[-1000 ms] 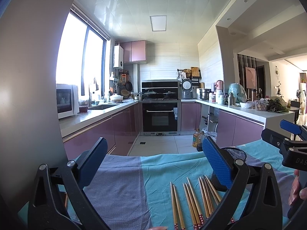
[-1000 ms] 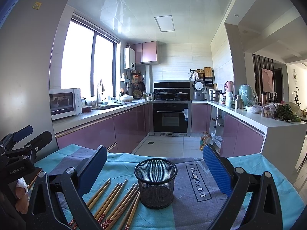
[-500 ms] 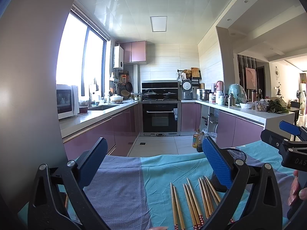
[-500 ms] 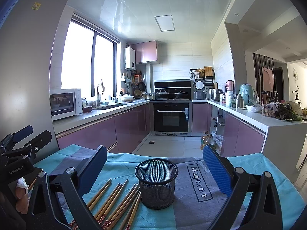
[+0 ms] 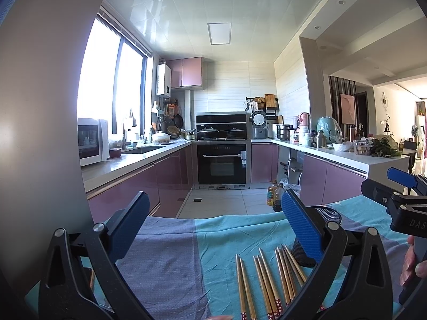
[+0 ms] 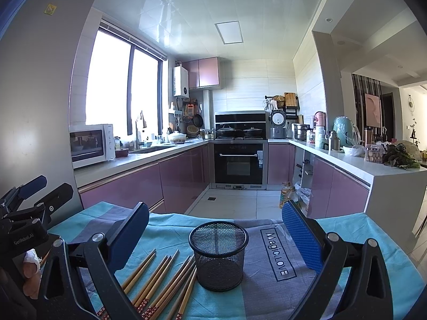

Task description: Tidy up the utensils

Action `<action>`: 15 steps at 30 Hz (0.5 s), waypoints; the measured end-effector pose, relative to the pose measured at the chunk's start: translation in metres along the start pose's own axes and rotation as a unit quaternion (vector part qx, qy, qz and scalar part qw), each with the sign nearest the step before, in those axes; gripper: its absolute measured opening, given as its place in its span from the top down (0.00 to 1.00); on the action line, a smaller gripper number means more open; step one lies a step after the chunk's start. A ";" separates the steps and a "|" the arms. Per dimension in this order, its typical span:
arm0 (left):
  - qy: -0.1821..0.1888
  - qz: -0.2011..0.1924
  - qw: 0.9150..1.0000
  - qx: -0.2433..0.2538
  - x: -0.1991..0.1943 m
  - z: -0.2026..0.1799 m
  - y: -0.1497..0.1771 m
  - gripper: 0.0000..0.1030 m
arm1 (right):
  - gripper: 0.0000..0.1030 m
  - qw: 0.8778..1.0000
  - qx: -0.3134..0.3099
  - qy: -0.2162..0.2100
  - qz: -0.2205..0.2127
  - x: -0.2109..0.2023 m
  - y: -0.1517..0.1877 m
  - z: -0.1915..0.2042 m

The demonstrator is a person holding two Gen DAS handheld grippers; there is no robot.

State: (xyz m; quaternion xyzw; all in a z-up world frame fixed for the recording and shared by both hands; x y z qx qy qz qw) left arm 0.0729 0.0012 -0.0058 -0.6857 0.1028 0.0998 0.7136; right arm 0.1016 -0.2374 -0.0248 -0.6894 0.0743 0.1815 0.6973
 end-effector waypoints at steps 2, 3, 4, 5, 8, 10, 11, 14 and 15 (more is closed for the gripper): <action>0.000 0.000 1.000 0.001 0.000 0.000 0.000 0.05 | 0.06 1.000 0.002 -0.001 0.000 0.000 -0.001 -0.001; 0.000 0.000 1.000 0.000 0.000 0.000 0.000 0.05 | 0.06 1.000 0.002 0.000 0.000 0.000 -0.001 -0.001; 0.001 0.000 1.000 0.000 0.000 0.000 0.000 0.05 | 0.06 1.000 0.003 -0.001 0.000 0.000 -0.001 -0.001; 0.000 0.000 1.000 0.000 0.000 0.000 0.000 0.05 | 0.06 1.000 0.003 -0.001 0.000 0.000 -0.001 -0.001; 0.001 0.000 1.000 0.000 0.000 0.000 0.000 0.05 | 0.06 1.000 0.003 0.000 -0.001 0.000 0.000 -0.001; 0.001 0.000 1.000 0.001 -0.001 -0.001 0.000 0.05 | 0.06 1.000 0.003 0.000 -0.002 0.000 0.000 -0.002; 0.001 0.000 1.000 0.000 0.000 -0.001 0.000 0.05 | 0.06 1.000 0.004 0.000 -0.002 0.000 0.000 -0.002; 0.000 0.000 1.000 0.000 -0.001 -0.001 0.000 0.05 | 0.06 1.000 0.004 0.000 -0.001 0.000 0.000 -0.002; 0.001 0.000 1.000 0.000 0.000 -0.001 0.000 0.05 | 0.06 1.000 0.004 0.000 -0.001 0.000 0.000 -0.002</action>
Point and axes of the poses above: each gripper's, at about its wrist camera, not at the fingertips, and x roughly the way its jaws point, z to its left, y to its underside, the point moved 8 cm from there along x, roughly the way its jaws point, and after that the axes turned 11 degrees about z, right-handed, at the moved point
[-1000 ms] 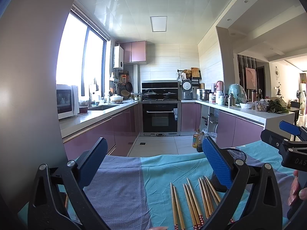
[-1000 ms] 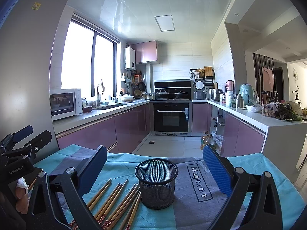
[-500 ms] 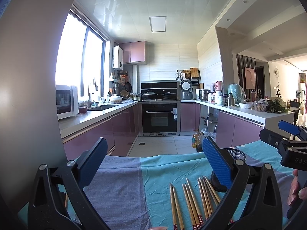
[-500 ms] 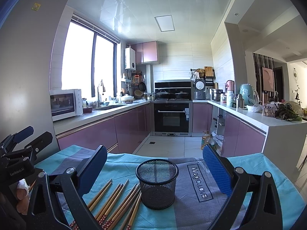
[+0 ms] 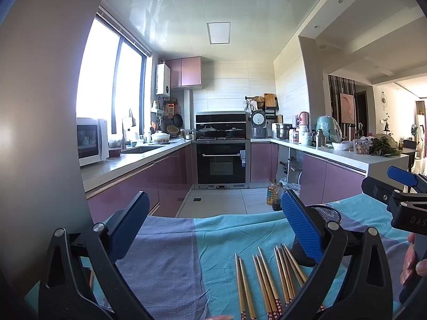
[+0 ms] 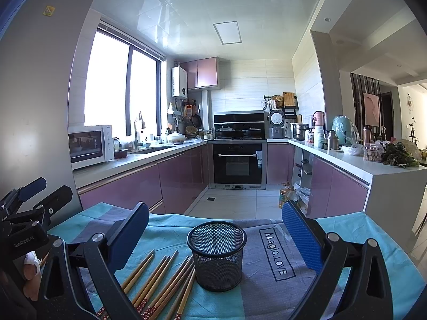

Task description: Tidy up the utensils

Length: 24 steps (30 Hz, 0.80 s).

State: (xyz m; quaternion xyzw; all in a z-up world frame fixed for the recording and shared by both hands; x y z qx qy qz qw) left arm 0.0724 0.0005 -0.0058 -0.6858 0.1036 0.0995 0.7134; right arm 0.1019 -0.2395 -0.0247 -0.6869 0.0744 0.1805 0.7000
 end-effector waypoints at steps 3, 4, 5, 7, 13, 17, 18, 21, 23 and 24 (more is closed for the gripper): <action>0.000 0.000 1.000 0.001 0.000 0.000 0.000 0.05 | 0.06 1.000 0.001 0.000 0.000 0.000 0.000 0.000; 0.000 0.000 1.000 0.001 0.000 0.000 0.000 0.05 | 0.06 1.000 0.001 0.000 0.000 0.000 0.000 0.000; -0.001 -0.001 1.000 0.001 -0.001 0.000 0.000 0.05 | 0.06 1.000 0.001 0.000 0.000 0.000 0.000 0.000; 0.000 0.000 1.000 0.000 0.000 0.000 0.000 0.05 | 0.06 1.000 0.001 0.000 0.000 0.000 0.000 0.000; 0.000 0.000 1.000 0.001 0.000 0.000 0.000 0.05 | 0.06 1.000 0.003 -0.001 0.000 0.000 0.001 -0.001; 0.000 0.000 1.000 0.000 0.000 0.000 0.000 0.05 | 0.06 1.000 0.003 -0.001 0.000 0.000 0.002 -0.001; -0.001 0.000 1.000 0.001 0.000 0.000 0.000 0.05 | 0.06 1.000 0.003 -0.002 0.000 0.000 0.002 -0.001; 0.000 0.000 1.000 0.000 0.000 0.000 0.000 0.05 | 0.06 1.000 0.003 -0.001 0.000 0.000 0.002 -0.001; 0.000 0.000 1.000 0.001 0.000 -0.001 0.000 0.05 | 0.06 1.000 0.003 -0.001 0.000 0.000 0.002 -0.001; -0.001 0.000 1.000 0.001 0.000 -0.001 0.000 0.05 | 0.06 1.000 0.003 -0.001 0.000 0.000 0.002 -0.001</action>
Point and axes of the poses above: each gripper's, at about its wrist camera, not at the fingertips, and x roughly the way its jaws point, z to its left, y to its underside, the point moved 8 cm from there along x, roughly the way its jaws point, and after that the axes turned 11 degrees about z, right-handed, at the moved point
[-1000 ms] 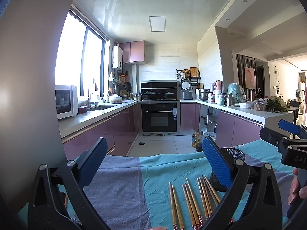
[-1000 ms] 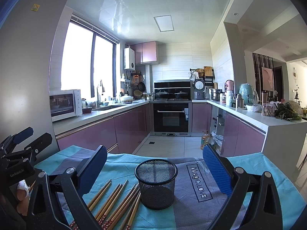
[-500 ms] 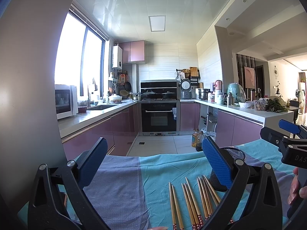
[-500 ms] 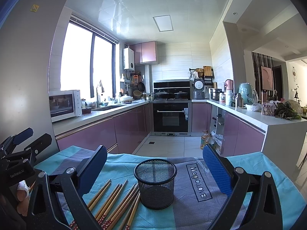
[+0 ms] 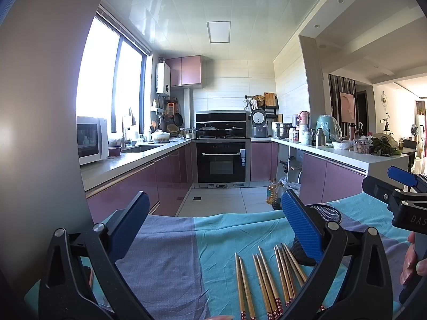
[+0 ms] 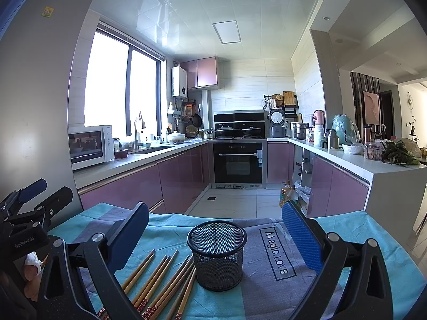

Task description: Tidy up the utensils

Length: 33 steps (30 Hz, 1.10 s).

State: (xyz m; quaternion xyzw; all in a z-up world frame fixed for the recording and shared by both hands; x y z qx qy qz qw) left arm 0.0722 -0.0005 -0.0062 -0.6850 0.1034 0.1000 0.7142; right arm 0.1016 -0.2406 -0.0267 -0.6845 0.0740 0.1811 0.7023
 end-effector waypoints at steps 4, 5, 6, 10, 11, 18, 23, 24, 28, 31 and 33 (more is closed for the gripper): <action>0.000 0.000 1.000 0.000 0.000 0.000 0.000 0.05 | 0.06 1.000 0.001 0.000 0.000 0.000 0.000 0.000; 0.001 0.000 1.000 0.000 -0.001 0.000 0.000 0.05 | 0.06 1.000 0.001 0.000 0.000 0.000 0.000 0.000; 0.000 0.000 1.000 0.001 0.000 0.000 0.000 0.05 | 0.06 1.000 0.001 0.000 0.001 0.001 0.001 0.000; 0.001 0.002 1.000 0.000 0.000 -0.001 0.000 0.05 | 0.06 1.000 0.001 0.000 0.001 0.001 0.001 0.000; 0.001 0.002 1.000 0.000 0.001 0.000 0.001 0.05 | 0.06 1.000 0.001 -0.001 0.001 0.001 0.001 0.000; 0.004 0.012 1.000 -0.001 0.005 -0.003 0.006 0.05 | 0.06 1.000 0.002 -0.006 0.006 0.003 0.001 0.000; 0.004 0.017 1.000 -0.001 0.007 -0.002 0.006 0.05 | 0.06 1.000 0.003 -0.007 0.008 0.004 0.001 0.001; 0.004 0.018 1.000 -0.001 0.008 -0.002 0.007 0.05 | 0.06 1.000 0.003 -0.007 0.009 0.005 0.001 0.001; 0.003 0.024 1.000 -0.001 0.009 -0.002 0.007 0.05 | 0.06 1.000 0.004 -0.009 0.013 0.006 0.003 0.001; 0.003 0.029 1.000 -0.003 0.009 -0.001 0.007 0.05 | 0.06 1.000 0.003 -0.012 0.015 0.007 0.005 0.003; 0.003 0.031 1.000 -0.003 0.010 -0.001 0.006 0.05 | 0.06 1.000 0.003 -0.015 0.018 0.008 0.005 0.003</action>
Point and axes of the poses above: each gripper's, at about its wrist camera, not at the fingertips, and x roughly the way its jaws point, z to its left, y to its underside, the point moved 8 cm from there along x, roughly the way its jaws point, and after that the axes turned 11 degrees about z, right-handed, at the moved point
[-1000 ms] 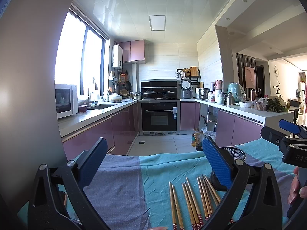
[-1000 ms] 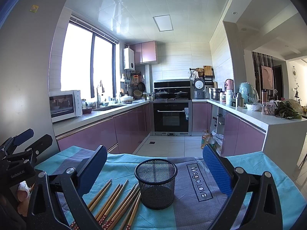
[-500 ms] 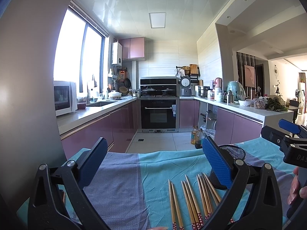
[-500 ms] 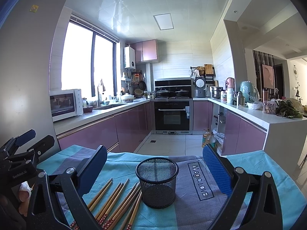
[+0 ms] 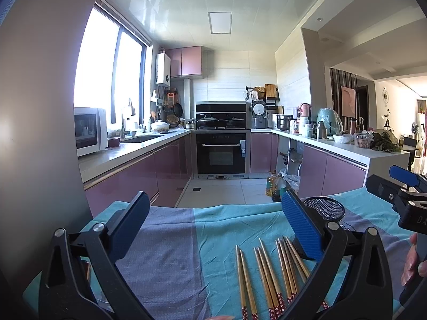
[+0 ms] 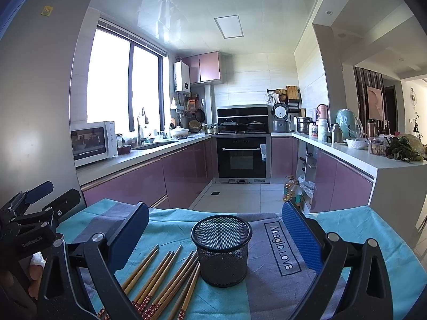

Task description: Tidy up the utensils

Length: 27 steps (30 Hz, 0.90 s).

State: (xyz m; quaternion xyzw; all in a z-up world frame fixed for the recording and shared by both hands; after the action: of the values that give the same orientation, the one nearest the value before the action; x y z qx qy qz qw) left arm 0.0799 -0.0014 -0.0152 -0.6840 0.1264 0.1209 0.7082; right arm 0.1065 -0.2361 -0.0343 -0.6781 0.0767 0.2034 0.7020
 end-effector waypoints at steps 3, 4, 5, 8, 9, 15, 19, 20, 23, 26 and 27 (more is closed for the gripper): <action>0.000 0.002 1.000 0.000 0.001 0.000 0.000 0.05 | 0.06 1.000 0.000 -0.002 0.003 0.001 0.001 0.000; 0.001 0.002 1.000 0.000 0.001 0.000 0.000 0.05 | 0.06 1.000 0.000 -0.002 0.003 0.001 0.002 0.000; 0.001 0.002 1.000 0.000 0.002 0.001 0.000 0.05 | 0.06 1.000 0.000 -0.003 0.004 0.001 0.002 0.001; 0.001 0.004 1.000 0.001 0.002 0.000 0.000 0.05 | 0.06 1.000 0.001 -0.007 0.009 0.002 0.002 0.001; 0.000 0.006 1.000 0.002 0.004 0.000 0.001 0.05 | 0.06 1.000 0.001 -0.011 0.012 0.002 0.003 0.001; 0.013 0.051 0.999 0.011 0.022 0.001 0.012 0.05 | 0.06 0.995 -0.017 -0.068 0.077 0.020 0.021 0.025; 0.024 0.116 0.993 0.030 0.048 0.001 0.033 0.05 | 0.10 0.977 -0.048 -0.112 0.177 0.050 0.056 0.051; 0.026 0.131 0.990 0.035 0.054 0.000 0.039 0.05 | 0.13 0.972 -0.053 -0.115 0.199 0.056 0.065 0.056; 0.031 0.171 0.984 0.046 0.072 0.003 0.057 0.05 | 0.31 0.955 -0.055 -0.132 0.261 0.075 0.093 0.066; 0.036 0.208 0.976 0.058 0.088 0.003 0.074 0.10 | 0.44 0.941 -0.035 -0.144 0.304 0.087 0.112 0.066; 0.041 0.216 0.974 0.059 0.092 0.004 0.079 0.13 | 0.49 0.938 -0.030 -0.145 0.312 0.090 0.115 0.066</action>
State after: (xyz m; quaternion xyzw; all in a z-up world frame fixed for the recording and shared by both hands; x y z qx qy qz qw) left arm 0.1397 0.0047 -0.1206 -0.6019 0.3075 0.2352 0.6985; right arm 0.1320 -0.1555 -0.1705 -0.6037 0.1758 0.5110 0.5861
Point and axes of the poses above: each gripper's, at about its wrist camera, not at the fingertips, and x roughly the way its jaws point, z to its left, y to its underside, the point moved 8 cm from there along x, roughly the way its jaws point, and after that the axes turned 11 degrees about z, right-handed, at the moved point
